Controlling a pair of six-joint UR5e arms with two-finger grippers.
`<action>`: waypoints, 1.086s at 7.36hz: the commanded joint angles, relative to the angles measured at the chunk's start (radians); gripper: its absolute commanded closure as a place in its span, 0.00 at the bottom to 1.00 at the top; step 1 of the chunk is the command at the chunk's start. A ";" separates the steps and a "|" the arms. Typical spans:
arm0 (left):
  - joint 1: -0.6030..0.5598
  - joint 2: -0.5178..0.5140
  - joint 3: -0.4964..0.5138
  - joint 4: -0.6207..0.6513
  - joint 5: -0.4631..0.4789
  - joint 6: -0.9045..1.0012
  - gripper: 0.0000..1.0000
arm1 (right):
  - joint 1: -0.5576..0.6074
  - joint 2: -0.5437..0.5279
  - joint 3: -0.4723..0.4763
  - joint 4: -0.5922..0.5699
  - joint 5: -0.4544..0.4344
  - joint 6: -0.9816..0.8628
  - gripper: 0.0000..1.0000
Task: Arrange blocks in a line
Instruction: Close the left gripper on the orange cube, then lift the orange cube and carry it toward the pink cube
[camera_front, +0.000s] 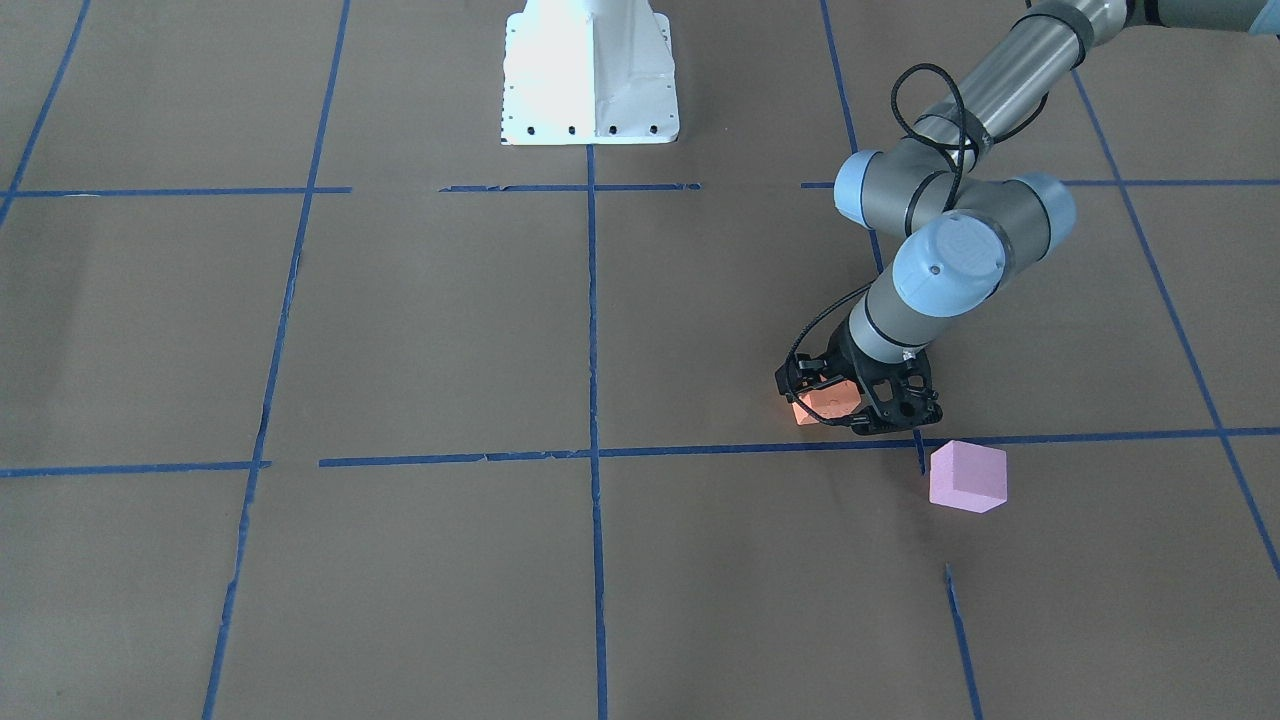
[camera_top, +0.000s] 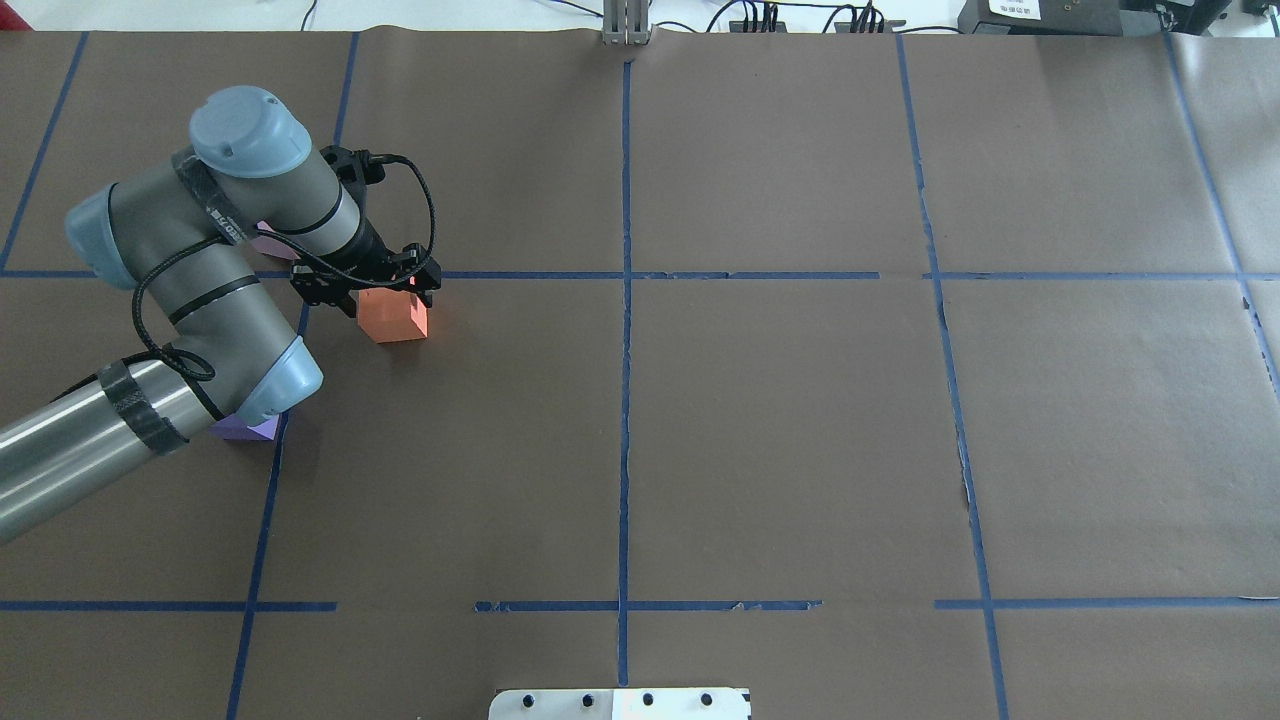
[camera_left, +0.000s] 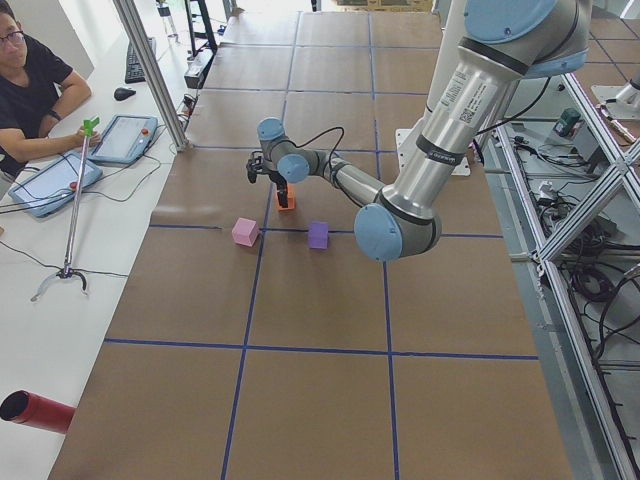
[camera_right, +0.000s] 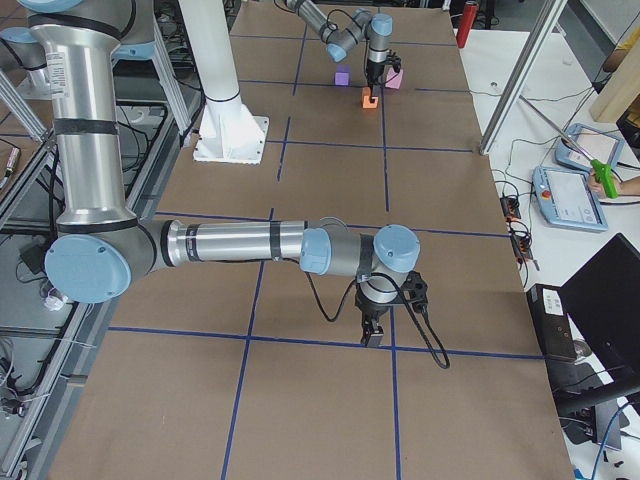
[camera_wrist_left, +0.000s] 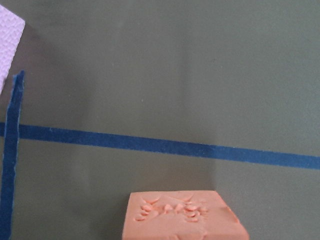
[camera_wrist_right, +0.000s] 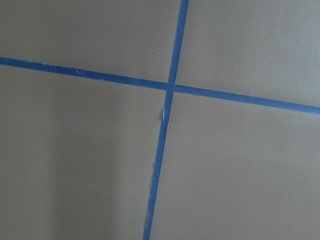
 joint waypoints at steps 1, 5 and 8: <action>0.016 0.003 0.006 -0.022 0.023 -0.003 0.08 | 0.000 0.000 0.000 0.000 0.000 0.000 0.00; -0.008 0.006 -0.037 -0.025 0.017 0.006 0.90 | 0.000 0.000 0.000 0.000 0.000 0.000 0.00; -0.094 0.009 -0.265 0.282 0.013 0.145 0.96 | 0.000 0.000 0.001 0.000 0.000 0.000 0.00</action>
